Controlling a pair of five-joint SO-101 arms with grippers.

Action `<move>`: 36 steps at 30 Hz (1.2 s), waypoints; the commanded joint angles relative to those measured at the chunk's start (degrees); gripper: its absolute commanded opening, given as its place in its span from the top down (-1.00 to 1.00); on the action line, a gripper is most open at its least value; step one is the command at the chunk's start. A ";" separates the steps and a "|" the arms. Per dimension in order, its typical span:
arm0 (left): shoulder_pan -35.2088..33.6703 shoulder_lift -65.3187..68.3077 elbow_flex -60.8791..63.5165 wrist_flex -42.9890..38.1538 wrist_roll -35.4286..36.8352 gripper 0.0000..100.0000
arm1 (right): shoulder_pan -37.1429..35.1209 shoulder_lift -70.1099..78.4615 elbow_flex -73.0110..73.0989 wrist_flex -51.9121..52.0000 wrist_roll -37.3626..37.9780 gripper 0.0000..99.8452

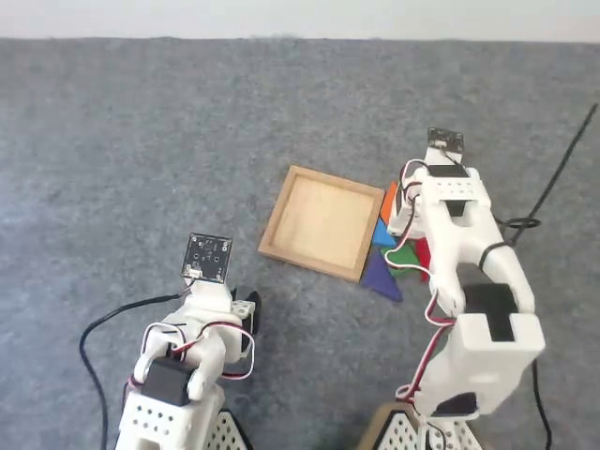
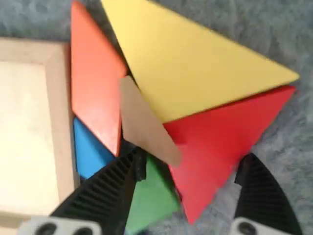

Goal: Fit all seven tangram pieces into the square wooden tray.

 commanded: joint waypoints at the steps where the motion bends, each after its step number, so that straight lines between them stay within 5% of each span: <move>1: 0.09 -0.97 -0.66 0.09 0.35 0.79 | -0.31 0.40 -2.46 -3.56 -0.88 0.39; 10: 0.09 -0.97 -0.66 0.09 0.35 0.79 | 3.38 0.75 -2.20 -3.91 -1.14 0.39; 17: 0.09 -0.97 -0.66 0.09 0.35 0.79 | 2.51 0.66 -3.08 -4.79 -17.23 0.39; 36: 0.09 -0.97 -0.66 0.09 0.35 0.79 | 5.14 0.66 -5.45 -4.35 -28.13 0.39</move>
